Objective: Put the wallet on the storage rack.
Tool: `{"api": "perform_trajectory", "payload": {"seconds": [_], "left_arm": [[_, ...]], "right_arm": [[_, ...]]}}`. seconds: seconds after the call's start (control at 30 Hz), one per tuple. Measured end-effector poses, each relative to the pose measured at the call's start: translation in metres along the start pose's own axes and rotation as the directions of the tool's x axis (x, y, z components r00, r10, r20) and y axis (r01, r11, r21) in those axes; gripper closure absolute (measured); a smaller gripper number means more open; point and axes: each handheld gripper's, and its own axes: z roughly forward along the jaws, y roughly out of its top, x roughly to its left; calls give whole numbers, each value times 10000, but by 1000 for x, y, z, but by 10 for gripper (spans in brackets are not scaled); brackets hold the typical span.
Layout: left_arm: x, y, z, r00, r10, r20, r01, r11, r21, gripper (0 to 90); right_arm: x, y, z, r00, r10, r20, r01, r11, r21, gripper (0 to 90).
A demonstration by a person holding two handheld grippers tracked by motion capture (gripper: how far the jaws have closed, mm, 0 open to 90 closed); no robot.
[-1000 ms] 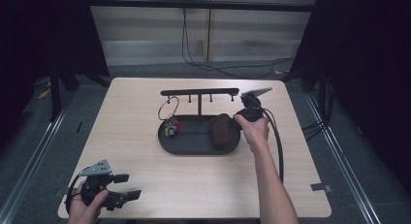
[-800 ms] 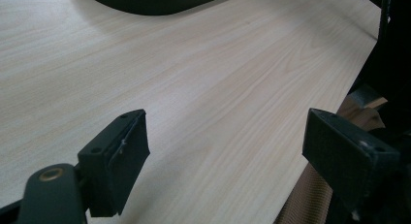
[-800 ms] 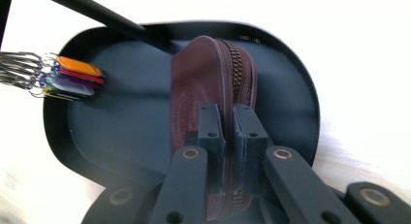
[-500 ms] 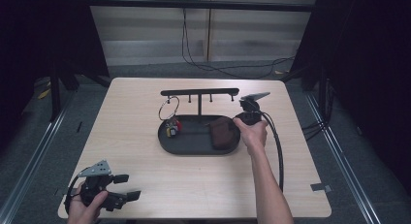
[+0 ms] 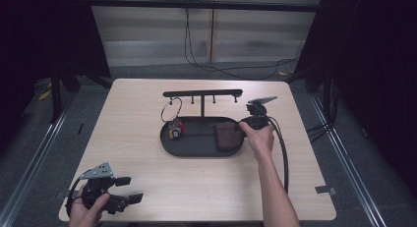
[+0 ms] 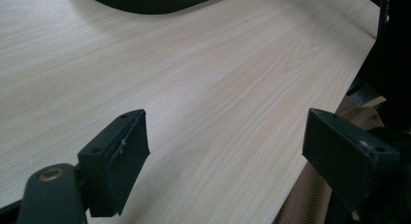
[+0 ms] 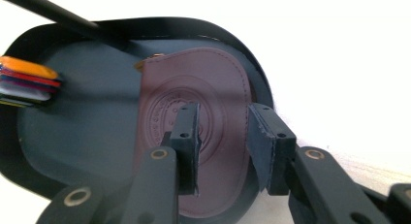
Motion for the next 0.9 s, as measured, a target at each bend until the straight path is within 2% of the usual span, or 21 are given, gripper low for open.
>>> {"api": "perform_trajectory", "payload": {"seconds": [0.2, 0.37, 0.43, 0.53, 0.6, 0.67, 0.9], "left_arm": [[0, 0, 0, 10000, -25, 2, 25, 10000, -23, 166], [0, 0, 0, 10000, -89, 19, 89, 9999, -51, 166], [1, 0, 1, 10000, -91, 17, 91, 9999, -52, 166], [2, 0, 2, 9999, -133, 33, 133, 9999, -78, 166], [3, 1, 2, 9999, -136, 29, 136, 9998, -109, 166], [4, 1, 3, 9998, -194, -11, 194, 9997, -138, 166], [5, 1, 2, 9995, -308, 9, 308, 9992, -256, 166]], "right_arm": [[4, -4, -12, 9987, -410, -298, 396, 9982, -442, 569], [8, -10, -21, 9959, -828, -352, 804, 9947, -645, 500], [6, -15, -23, 9940, -926, -589, 879, 9932, -768, 448], [1, -23, -26, 9920, -1168, -489, 1123, 9900, -859, 357], [-3, -29, -30, 9917, -1143, -594, 1073, 9881, -1103, 338], [-7, -34, -34, 9907, -1196, -652, 1107, 9857, -1269, 276], [-15, -54, -48, 9860, -1483, -759, 1319, 9733, -1877, 227]]}}
